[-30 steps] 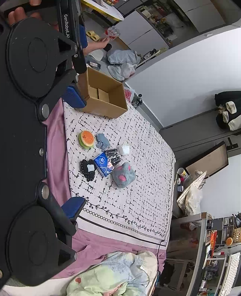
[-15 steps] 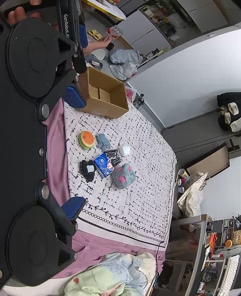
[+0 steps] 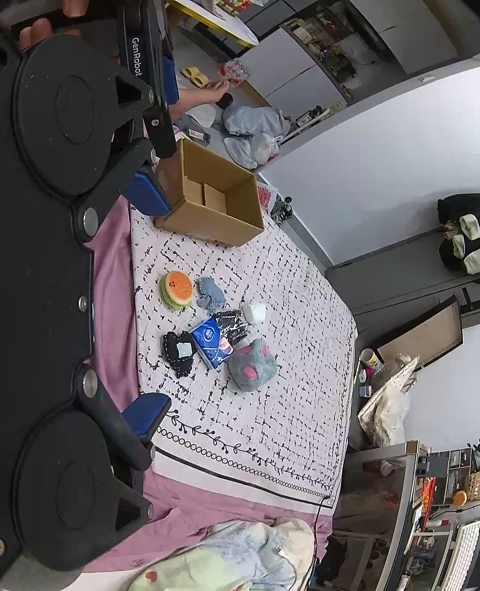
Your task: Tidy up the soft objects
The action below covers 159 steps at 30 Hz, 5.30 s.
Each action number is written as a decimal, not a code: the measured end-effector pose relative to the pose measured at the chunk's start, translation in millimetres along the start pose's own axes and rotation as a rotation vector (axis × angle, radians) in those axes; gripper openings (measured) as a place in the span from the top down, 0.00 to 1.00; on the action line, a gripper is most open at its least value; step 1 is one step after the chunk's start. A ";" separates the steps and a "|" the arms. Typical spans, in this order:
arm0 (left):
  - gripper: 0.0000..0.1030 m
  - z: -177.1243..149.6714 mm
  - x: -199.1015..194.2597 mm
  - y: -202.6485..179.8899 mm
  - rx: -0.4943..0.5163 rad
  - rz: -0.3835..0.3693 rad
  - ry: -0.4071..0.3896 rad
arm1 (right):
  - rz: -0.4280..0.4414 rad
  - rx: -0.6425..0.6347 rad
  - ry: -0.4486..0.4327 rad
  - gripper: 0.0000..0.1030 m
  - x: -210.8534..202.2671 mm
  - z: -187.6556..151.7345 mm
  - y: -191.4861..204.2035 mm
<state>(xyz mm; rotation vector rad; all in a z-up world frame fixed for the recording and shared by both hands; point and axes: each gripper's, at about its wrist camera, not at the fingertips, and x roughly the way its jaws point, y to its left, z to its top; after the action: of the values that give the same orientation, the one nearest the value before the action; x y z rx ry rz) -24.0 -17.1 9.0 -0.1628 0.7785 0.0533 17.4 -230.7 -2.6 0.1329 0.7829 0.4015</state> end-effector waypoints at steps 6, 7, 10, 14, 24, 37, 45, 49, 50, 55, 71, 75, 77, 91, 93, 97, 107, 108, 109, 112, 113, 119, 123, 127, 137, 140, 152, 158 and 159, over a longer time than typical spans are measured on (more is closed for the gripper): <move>0.02 0.2 13.6 2.1 -0.012 0.015 0.011 | 0.005 0.008 0.025 0.00 17.7 -0.4 -5.5; 0.02 0.7 15.4 2.3 -0.013 0.016 0.011 | 0.004 0.010 0.029 0.00 20.9 -0.3 -6.9; 0.02 1.3 21.7 3.0 -0.018 0.024 0.010 | 0.011 0.021 0.036 0.00 28.5 -0.1 -11.5; 0.02 2.3 31.9 3.5 -0.029 0.021 0.017 | 0.024 0.033 0.039 0.00 38.2 1.1 -18.0; 0.04 2.2 63.3 -6.1 -0.039 0.018 0.042 | 0.033 0.077 0.061 0.00 70.9 7.2 -37.1; 0.13 5.1 106.7 -11.7 -0.067 0.015 0.058 | 0.067 0.195 0.096 0.00 120.8 13.4 -68.3; 0.17 5.6 143.0 -15.0 -0.083 0.011 0.106 | 0.093 0.300 0.132 0.04 155.3 7.2 -94.6; 0.17 3.2 161.8 -17.8 -0.080 0.006 0.130 | 0.086 0.302 0.162 0.06 171.0 3.4 -97.1; 0.17 2.5 167.4 -18.6 -0.077 0.004 0.138 | 0.090 0.303 0.166 0.07 174.3 2.4 -97.8; 0.18 -0.1 191.0 -20.2 -0.070 0.000 0.168 | 0.095 0.311 0.193 0.14 192.9 -1.0 -101.5; 0.26 -0.6 251.6 -22.5 -0.048 -0.003 0.261 | 0.111 0.323 0.270 0.30 233.3 -5.7 -115.7; 0.36 -2.6 265.1 -21.6 -0.036 -0.009 0.302 | 0.118 0.289 0.274 0.30 240.6 -5.5 -114.1; 0.44 -4.4 270.1 -18.4 -0.042 -0.017 0.321 | 0.118 0.264 0.278 0.30 244.0 -5.8 -111.2; 0.48 1.5 255.4 -11.5 -0.025 -0.062 0.264 | 0.169 0.207 0.291 0.93 251.2 -5.8 -100.5; 0.48 4.0 249.4 -10.0 -0.030 -0.069 0.248 | 0.173 0.206 0.282 0.93 247.4 -5.6 -99.6; 0.48 8.5 236.1 -8.3 -0.028 -0.083 0.215 | 0.165 0.200 0.259 0.93 236.6 -4.2 -97.6; 0.48 21.4 196.9 3.6 -0.039 -0.120 0.122 | 0.124 0.173 0.152 0.93 193.6 4.9 -81.3; 0.48 22.2 193.8 5.5 -0.038 -0.114 0.113 | 0.123 0.175 0.142 0.93 190.4 7.0 -78.8; 0.48 23.1 190.7 7.6 -0.038 -0.110 0.104 | 0.123 0.175 0.128 0.93 185.6 10.4 -76.1; 0.48 26.2 181.6 16.8 -0.055 -0.116 0.087 | 0.121 0.167 0.094 0.93 177.2 22.2 -64.5; 0.48 26.9 178.1 19.1 -0.059 -0.118 0.081 | 0.121 0.162 0.084 0.93 173.4 26.2 -60.4; 0.48 33.1 162.1 33.1 -0.067 -0.113 0.037 | 0.121 0.131 0.036 0.93 163.5 43.2 -30.8; 0.48 35.6 154.6 45.7 -0.081 -0.117 0.014 | 0.124 0.123 0.017 0.93 162.2 50.3 -11.9; 0.48 38.8 149.7 62.3 -0.095 -0.111 -0.003 | 0.131 0.112 -0.002 0.93 162.9 55.8 7.9; 0.48 42.9 146.2 111.1 -0.135 -0.047 -0.020 | 0.144 0.084 -0.023 0.93 172.2 64.7 50.4; 0.48 44.6 145.4 118.8 -0.147 -0.016 -0.029 | 0.151 0.075 -0.021 0.93 178.2 65.7 63.6; 0.48 39.4 155.1 157.4 -0.202 0.042 0.013 | 0.175 0.027 0.014 0.93 209.4 64.0 113.5; 0.45 39.6 152.9 176.3 -0.251 0.058 0.016 | 0.185 0.010 0.042 0.93 224.7 62.1 134.2; 0.44 40.4 151.2 179.1 -0.262 0.064 0.011 | 0.188 0.008 0.046 0.93 226.8 61.6 137.6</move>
<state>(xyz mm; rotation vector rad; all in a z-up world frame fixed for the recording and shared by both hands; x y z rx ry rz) 92.3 164.3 -91.6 -0.3868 0.7860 0.2150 164.2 -12.1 -72.3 0.2058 0.8197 0.5810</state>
